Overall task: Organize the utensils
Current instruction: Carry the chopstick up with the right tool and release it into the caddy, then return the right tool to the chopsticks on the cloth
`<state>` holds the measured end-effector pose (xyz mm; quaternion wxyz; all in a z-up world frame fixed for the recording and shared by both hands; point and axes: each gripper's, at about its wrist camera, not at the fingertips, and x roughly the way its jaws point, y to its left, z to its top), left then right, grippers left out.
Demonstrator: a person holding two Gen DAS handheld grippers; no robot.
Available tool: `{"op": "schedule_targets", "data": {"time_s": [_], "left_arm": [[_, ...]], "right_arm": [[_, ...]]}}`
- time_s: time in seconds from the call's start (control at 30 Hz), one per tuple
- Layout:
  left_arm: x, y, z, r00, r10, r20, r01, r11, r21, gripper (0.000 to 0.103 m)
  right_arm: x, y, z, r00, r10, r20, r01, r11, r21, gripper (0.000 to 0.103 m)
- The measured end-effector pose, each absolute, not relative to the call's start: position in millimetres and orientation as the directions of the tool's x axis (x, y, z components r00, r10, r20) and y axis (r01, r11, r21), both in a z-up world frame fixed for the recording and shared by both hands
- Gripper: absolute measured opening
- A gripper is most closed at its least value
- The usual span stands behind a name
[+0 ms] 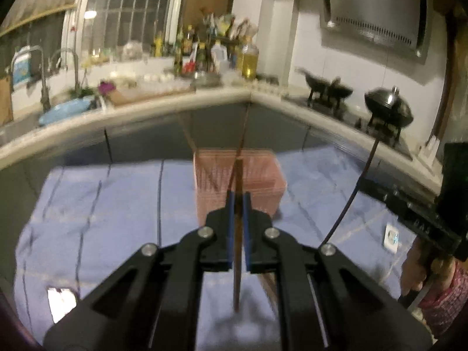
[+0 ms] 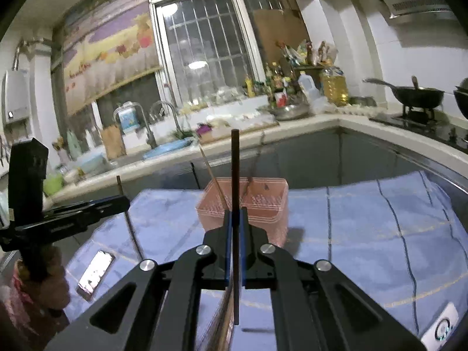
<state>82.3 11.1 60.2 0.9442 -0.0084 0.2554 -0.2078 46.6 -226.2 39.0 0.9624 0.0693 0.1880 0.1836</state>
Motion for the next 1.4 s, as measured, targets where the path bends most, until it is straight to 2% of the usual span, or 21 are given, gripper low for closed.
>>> {"op": "schedule_targets", "data": {"time_s": [0.23, 0.4, 0.5, 0.73, 0.77, 0.8, 0.83, 0.87, 0.93, 0.97, 1.0, 1.03, 1.07, 1.23, 1.27, 1.3, 1.4], "left_arm": [[136.2, 4.2, 140.5, 0.860, -0.368, -0.354, 0.354, 0.929, -0.105, 0.005], [179.0, -0.9, 157.4, 0.885, -0.325, -0.333, 0.310, 0.945, -0.099, 0.005], [201.6, -4.1, 146.2, 0.869, -0.319, -0.377, 0.303, 0.947, -0.104, 0.005], [235.7, -16.5, 84.1, 0.796, -0.305, -0.522, 0.296, 0.950, -0.103, 0.006], [243.0, -19.9, 72.7, 0.776, -0.290, -0.560, 0.283, 0.954, -0.101, 0.016], [246.7, -21.2, 65.3, 0.764, -0.277, -0.582, 0.271, 0.957, -0.099, 0.040], [250.9, -22.4, 55.6, 0.756, -0.250, -0.605, 0.244, 0.965, -0.095, 0.050], [250.7, -20.8, 51.0, 0.764, -0.230, -0.603, 0.222, 0.971, -0.090, 0.055], [245.8, -16.7, 47.3, 0.784, -0.200, -0.587, 0.189, 0.979, -0.081, 0.056], [240.4, -13.3, 48.5, 0.800, -0.183, -0.571, 0.167, 0.983, -0.081, 0.059], [232.6, -8.8, 51.0, 0.821, -0.163, -0.547, 0.138, 0.987, -0.086, 0.066], [225.0, -3.9, 53.3, 0.839, -0.146, -0.525, 0.114, 0.989, -0.094, 0.069], [216.7, 1.7, 56.0, 0.857, -0.130, -0.498, 0.089, 0.990, -0.105, 0.072], [166.3, 28.4, 55.6, 0.907, -0.066, -0.417, 0.001, 0.988, -0.153, 0.073], [158.7, 33.0, 52.5, 0.909, -0.061, -0.413, -0.007, 0.987, -0.161, 0.073], [148.0, 39.5, 44.3, 0.906, -0.060, -0.420, -0.013, 0.986, -0.169, 0.073], [129.2, 48.2, 19.3, 0.884, -0.068, -0.463, -0.008, 0.987, -0.160, 0.073]], "right_arm": [[93.1, -208.3, 110.3, 0.887, 0.407, -0.220, -0.372, 0.910, 0.184, 0.005], [141.6, -190.5, 133.3, 0.910, 0.381, -0.165, -0.359, 0.921, 0.149, 0.005], [170.8, -180.5, 119.5, 0.902, 0.381, -0.204, -0.358, 0.923, 0.142, 0.005], [215.1, -161.9, 53.6, 0.843, 0.363, -0.396, -0.338, 0.931, 0.136, 0.005], [217.5, -159.1, 47.1, 0.833, 0.364, -0.417, -0.335, 0.931, 0.145, 0.006], [221.8, -159.0, 40.6, 0.818, 0.370, -0.441, -0.333, 0.929, 0.162, 0.006], [223.1, -157.9, 37.1, 0.806, 0.375, -0.457, -0.331, 0.927, 0.178, 0.006], [225.4, -159.3, 33.3, 0.796, 0.376, -0.474, -0.317, 0.927, 0.203, 0.009], [224.4, -164.7, 33.9, 0.795, 0.389, -0.466, -0.304, 0.919, 0.249, 0.020], [220.2, -168.8, 36.8, 0.803, 0.390, -0.450, -0.295, 0.917, 0.269, 0.037], [215.2, -172.0, 40.3, 0.816, 0.384, -0.432, -0.286, 0.918, 0.275, 0.060], [205.1, -176.2, 45.7, 0.839, 0.373, -0.397, -0.279, 0.920, 0.275, 0.068], [197.5, -179.3, 50.6, 0.856, 0.365, -0.367, -0.277, 0.922, 0.270, 0.071], [138.0, -185.4, 59.1, 0.893, 0.361, -0.270, -0.300, 0.923, 0.240, 0.074], [122.1, -187.6, 53.9, 0.891, 0.369, -0.264, -0.307, 0.919, 0.247, 0.081], [107.5, -189.9, 45.5, 0.883, 0.386, -0.269, -0.319, 0.911, 0.260, 0.090], [77.0, -196.1, 9.7, 0.835, 0.433, -0.338, -0.340, 0.891, 0.301, 0.094]]}}
